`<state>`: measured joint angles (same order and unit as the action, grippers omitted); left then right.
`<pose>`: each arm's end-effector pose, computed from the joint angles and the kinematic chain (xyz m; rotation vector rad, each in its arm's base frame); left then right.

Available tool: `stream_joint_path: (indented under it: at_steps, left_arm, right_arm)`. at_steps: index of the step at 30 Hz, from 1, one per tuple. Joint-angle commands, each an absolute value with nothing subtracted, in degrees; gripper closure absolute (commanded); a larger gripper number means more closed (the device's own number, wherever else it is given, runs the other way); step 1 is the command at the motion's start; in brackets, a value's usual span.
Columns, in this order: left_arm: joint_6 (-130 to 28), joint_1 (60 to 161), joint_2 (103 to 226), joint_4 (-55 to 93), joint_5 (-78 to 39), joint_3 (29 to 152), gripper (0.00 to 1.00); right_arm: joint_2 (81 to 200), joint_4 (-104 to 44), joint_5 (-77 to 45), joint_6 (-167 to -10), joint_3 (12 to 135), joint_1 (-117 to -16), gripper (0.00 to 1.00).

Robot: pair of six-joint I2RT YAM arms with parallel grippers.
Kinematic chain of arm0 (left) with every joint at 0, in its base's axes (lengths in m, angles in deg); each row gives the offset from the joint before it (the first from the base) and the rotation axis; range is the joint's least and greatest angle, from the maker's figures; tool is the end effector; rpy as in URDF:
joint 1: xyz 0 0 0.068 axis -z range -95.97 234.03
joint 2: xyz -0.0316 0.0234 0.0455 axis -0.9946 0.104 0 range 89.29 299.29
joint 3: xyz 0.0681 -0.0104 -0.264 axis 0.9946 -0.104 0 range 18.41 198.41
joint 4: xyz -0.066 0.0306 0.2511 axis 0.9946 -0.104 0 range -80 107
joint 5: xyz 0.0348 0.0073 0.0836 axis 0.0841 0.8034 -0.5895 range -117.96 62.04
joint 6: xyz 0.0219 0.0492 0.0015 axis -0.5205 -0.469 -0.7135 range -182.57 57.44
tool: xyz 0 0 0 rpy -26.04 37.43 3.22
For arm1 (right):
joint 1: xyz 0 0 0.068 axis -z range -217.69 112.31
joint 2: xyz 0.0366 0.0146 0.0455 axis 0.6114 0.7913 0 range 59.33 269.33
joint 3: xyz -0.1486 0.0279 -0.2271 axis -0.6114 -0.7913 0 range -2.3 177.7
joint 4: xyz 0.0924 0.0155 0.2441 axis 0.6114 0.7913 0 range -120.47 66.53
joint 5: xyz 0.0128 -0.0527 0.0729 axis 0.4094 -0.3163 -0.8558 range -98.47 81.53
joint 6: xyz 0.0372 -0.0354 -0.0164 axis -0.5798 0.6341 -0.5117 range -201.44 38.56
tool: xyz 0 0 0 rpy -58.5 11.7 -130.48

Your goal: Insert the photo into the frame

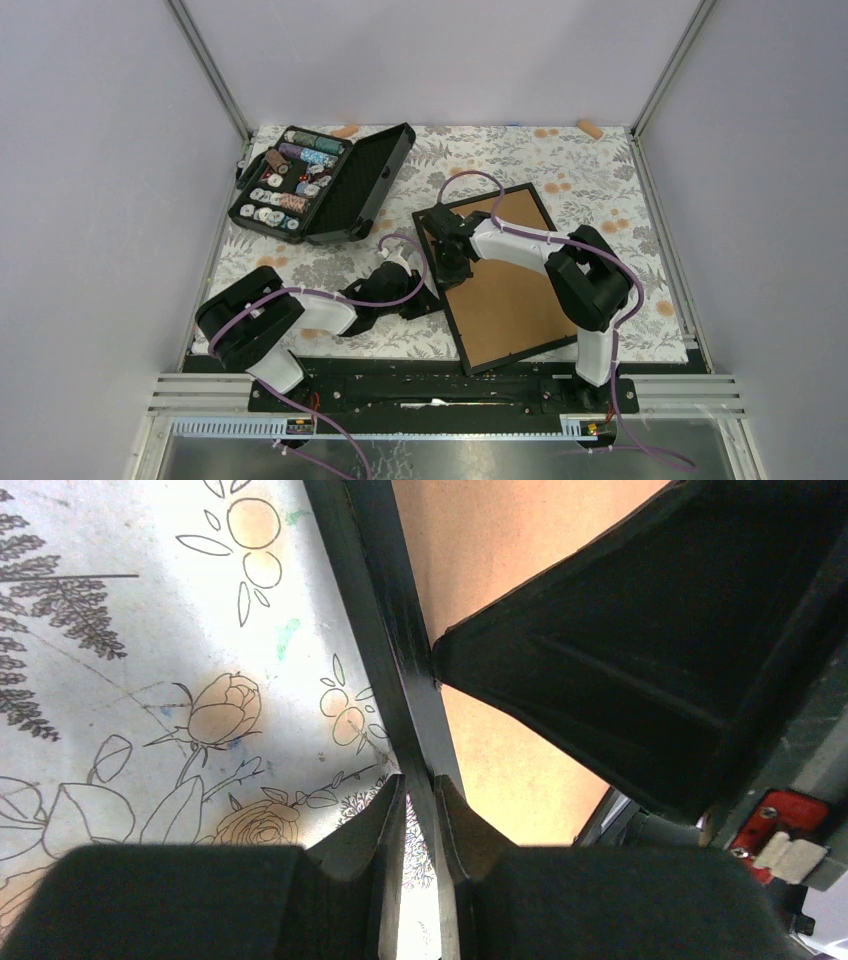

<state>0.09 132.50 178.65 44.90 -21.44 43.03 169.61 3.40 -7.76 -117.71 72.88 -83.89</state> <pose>0.1715 -0.1997 0.1160 -0.2362 2.4714 -1.1041 0.2673 0.2782 0.1671 -0.2423 2.8284 0.3340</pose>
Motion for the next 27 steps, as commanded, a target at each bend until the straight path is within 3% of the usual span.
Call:
stream_joint_path:
  at_steps: [1, 7, 18, 27]
  left_arm:
    - [-3.11, 132.19, 181.52, 29.88, -30.13, 39.51, 0.83]
    - [-2.98, 132.17, 181.58, 29.75, -30.24, 39.50, 0.83]
    - [-3.39, 131.57, 181.62, 29.64, -29.66, 39.78, 0.83]
    - [-3.83, 131.09, 180.79, 29.57, -29.42, 39.30, 0.83]
  right_arm:
    - [170.94, 6.84, -1.56, -118.80, 68.42, -82.44, 0.98]
    - [173.41, 6.82, -2.77, -120.17, 65.24, -81.04, 1.00]
    - [164.41, -15.13, -14.97, -133.95, 48.82, -78.21, 1.00]
    - [160.85, -14.38, -13.33, -131.96, 50.10, -76.94, 1.00]
